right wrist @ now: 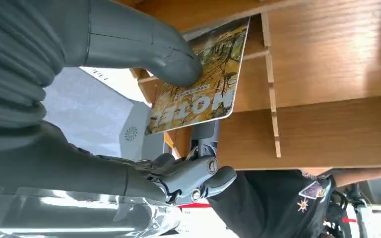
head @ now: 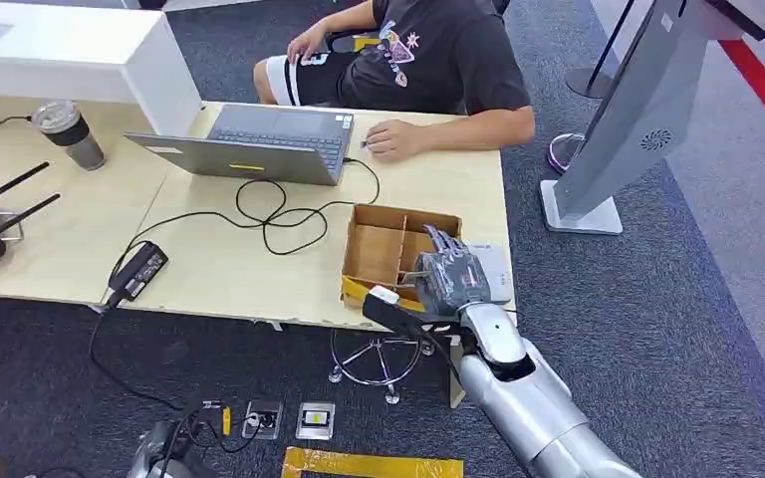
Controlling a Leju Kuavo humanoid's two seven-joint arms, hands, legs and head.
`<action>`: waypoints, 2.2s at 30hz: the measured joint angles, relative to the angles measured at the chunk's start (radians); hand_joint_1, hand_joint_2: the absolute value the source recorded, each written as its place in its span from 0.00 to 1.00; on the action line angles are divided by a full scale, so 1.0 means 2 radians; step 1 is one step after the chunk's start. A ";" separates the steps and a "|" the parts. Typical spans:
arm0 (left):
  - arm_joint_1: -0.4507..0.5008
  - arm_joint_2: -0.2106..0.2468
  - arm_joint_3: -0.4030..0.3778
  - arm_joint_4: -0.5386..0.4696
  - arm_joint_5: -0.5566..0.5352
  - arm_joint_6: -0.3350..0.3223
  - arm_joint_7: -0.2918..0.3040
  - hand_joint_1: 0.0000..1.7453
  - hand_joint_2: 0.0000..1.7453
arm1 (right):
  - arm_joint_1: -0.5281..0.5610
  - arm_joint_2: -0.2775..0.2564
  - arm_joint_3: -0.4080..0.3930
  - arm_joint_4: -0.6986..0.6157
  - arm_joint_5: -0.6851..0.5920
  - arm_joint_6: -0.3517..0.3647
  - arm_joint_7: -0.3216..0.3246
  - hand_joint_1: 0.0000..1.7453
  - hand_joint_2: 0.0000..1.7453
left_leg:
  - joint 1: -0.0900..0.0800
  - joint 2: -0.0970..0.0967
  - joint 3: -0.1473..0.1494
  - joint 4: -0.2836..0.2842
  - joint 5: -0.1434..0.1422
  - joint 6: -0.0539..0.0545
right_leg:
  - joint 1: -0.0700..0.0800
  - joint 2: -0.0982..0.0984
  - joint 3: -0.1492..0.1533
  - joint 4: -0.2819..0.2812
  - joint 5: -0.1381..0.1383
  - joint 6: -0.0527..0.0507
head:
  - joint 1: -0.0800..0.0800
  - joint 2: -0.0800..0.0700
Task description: Pass the card to the sensor for recognition and then transmit it.
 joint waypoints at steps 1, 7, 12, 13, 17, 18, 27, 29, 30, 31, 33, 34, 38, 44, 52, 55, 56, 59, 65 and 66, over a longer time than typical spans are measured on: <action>0.000 0.000 0.000 0.000 0.000 0.000 0.000 0.00 1.00 | -0.001 0.000 -0.001 -0.003 -0.004 -0.002 -0.001 1.00 1.00 | 0.000 0.000 0.000 0.000 0.000 0.000 | 0.000 0.000 0.000 0.000 0.000 0.000 | 0.000 0.000; 0.001 0.000 0.000 0.000 0.002 0.002 0.000 0.00 1.00 | -0.028 -0.005 -0.020 -0.066 -0.046 0.007 -0.005 1.00 1.00 | 0.000 0.000 0.000 0.000 0.000 0.000 | 0.000 0.000 0.000 0.000 0.000 0.000 | 0.000 0.000; 0.005 0.000 0.000 0.000 0.003 0.004 0.000 0.00 1.00 | -0.063 -0.017 -0.056 -0.172 -0.067 0.017 -0.004 1.00 1.00 | 0.000 0.000 0.000 0.000 0.000 0.000 | 0.000 0.000 0.000 0.000 0.000 0.000 | 0.000 0.000; 0.005 0.000 0.000 0.000 0.003 0.004 0.000 0.00 1.00 | -0.071 -0.019 -0.064 -0.188 -0.069 0.017 -0.004 1.00 1.00 | 0.000 0.000 0.000 0.000 0.000 0.000 | 0.000 0.000 0.000 0.000 0.000 0.000 | 0.000 0.000; 0.004 0.000 -0.001 0.000 -0.002 0.002 0.002 0.00 1.00 | -0.100 -0.028 -0.093 -0.256 -0.083 0.018 -0.008 1.00 1.00 | 0.000 0.000 0.000 0.000 0.000 0.000 | 0.000 0.000 0.000 0.000 0.000 0.000 | 0.000 0.000; 0.004 0.000 -0.001 0.000 -0.002 0.001 0.003 0.00 1.00 | -0.108 -0.029 -0.099 -0.266 -0.086 0.018 -0.011 1.00 1.00 | 0.000 0.001 0.000 0.000 0.000 0.000 | 0.000 0.000 0.000 0.000 0.000 0.000 | 0.000 0.000; -0.007 -0.003 -0.005 0.000 -0.003 0.000 0.004 0.00 1.00 | -0.189 -0.026 -0.116 -0.258 -0.080 -0.005 -0.042 1.00 1.00 | 0.000 0.000 0.000 0.000 0.000 0.000 | 0.000 0.000 0.000 0.000 0.000 0.000 | 0.000 0.000; -0.012 -0.004 -0.006 0.000 -0.003 0.000 0.004 0.00 1.00 | -0.226 -0.018 -0.114 -0.210 -0.058 -0.017 -0.044 1.00 1.00 | 0.000 0.000 0.000 0.000 0.000 0.000 | 0.000 0.000 0.000 0.001 0.000 0.000 | 0.000 0.000; -0.016 -0.005 -0.006 0.000 -0.003 -0.001 0.004 0.00 1.00 | -0.246 -0.012 -0.113 -0.172 -0.041 -0.022 -0.044 1.00 1.00 | 0.000 0.000 0.000 0.000 0.001 0.000 | 0.000 0.000 0.000 0.001 0.000 0.000 | 0.000 0.000; -0.019 -0.006 -0.006 0.000 -0.003 -0.001 0.004 0.00 1.00 | -0.261 -0.006 -0.110 -0.139 -0.024 -0.023 -0.041 1.00 1.00 | 0.000 0.000 0.000 0.000 0.001 0.000 | 0.000 -0.001 0.001 0.001 0.000 0.000 | 0.000 0.000; -0.023 -0.008 -0.006 0.000 -0.001 -0.001 0.004 0.00 1.00 | -0.274 0.004 -0.103 -0.091 0.000 -0.019 -0.034 1.00 1.00 | 0.000 -0.001 0.000 0.000 0.001 0.000 | 0.000 -0.001 0.001 0.001 0.000 0.000 | 0.000 0.000; -0.024 -0.008 -0.006 0.000 0.000 -0.001 0.004 0.00 1.00 | -0.276 0.008 -0.099 -0.069 0.010 -0.017 -0.031 1.00 1.00 | 0.000 -0.001 0.000 0.000 0.001 0.000 | 0.000 -0.001 0.001 0.001 0.000 0.000 | 0.000 0.000; -0.028 -0.010 -0.006 0.000 0.000 -0.001 0.004 0.00 1.00 | -0.286 0.022 -0.084 0.000 0.036 -0.008 -0.025 1.00 1.00 | 0.000 -0.001 0.000 0.000 0.001 0.000 | 0.000 -0.001 0.001 0.001 0.000 0.000 | 0.000 0.000; -0.029 -0.010 -0.006 0.000 0.002 0.000 0.004 0.00 1.00 | -0.293 0.033 -0.069 0.063 0.050 -0.001 -0.024 1.00 1.00 | 0.000 -0.001 0.000 0.000 0.001 0.000 | 0.000 -0.001 0.000 0.000 0.000 0.000 | 0.000 0.000; -0.028 -0.011 -0.006 0.000 0.010 0.002 -0.002 0.00 1.00 | -0.296 0.035 -0.039 0.122 0.092 0.028 0.007 1.00 1.00 | 0.000 -0.001 0.000 0.000 0.001 0.000 | 0.000 -0.001 0.000 0.000 0.000 0.000 | 0.000 0.000; -0.028 -0.012 -0.006 0.000 0.009 0.002 -0.002 0.00 1.00 | -0.299 0.034 -0.027 0.134 0.118 0.029 0.010 1.00 1.00 | 0.000 -0.001 0.000 0.000 0.001 0.000 | 0.000 0.000 0.000 0.000 0.000 0.000 | 0.000 0.000; -0.028 -0.012 -0.006 0.000 0.007 0.002 -0.002 0.00 1.00 | -0.300 0.033 -0.023 0.137 0.124 0.029 0.012 1.00 1.00 | 0.000 -0.001 0.000 0.000 0.001 0.000 | 0.000 0.000 0.000 0.000 0.000 0.000 | 0.000 0.000; -0.028 -0.012 -0.006 0.000 0.005 0.002 -0.001 0.00 1.00 | -0.303 0.028 -0.018 0.143 0.130 0.031 0.018 1.00 1.00 | 0.000 -0.001 0.000 0.000 0.001 0.000 | 0.000 0.000 0.000 0.000 0.000 0.000 | 0.000 0.000; -0.028 -0.012 -0.009 0.000 -0.002 0.001 0.001 0.00 1.00 | -0.314 0.009 -0.006 0.162 0.130 0.033 0.025 0.96 1.00 | 0.000 -0.001 0.000 0.000 0.001 0.000 | 0.000 0.000 0.000 0.000 0.000 0.000 | 0.000 0.000; -0.029 -0.012 -0.009 0.000 -0.002 0.001 0.002 0.00 1.00 | -0.314 0.007 -0.006 0.164 0.129 0.029 0.029 0.96 1.00 | 0.000 -0.001 0.000 0.000 0.001 0.000 | 0.000 0.000 0.000 0.000 0.000 0.000 | 0.000 0.000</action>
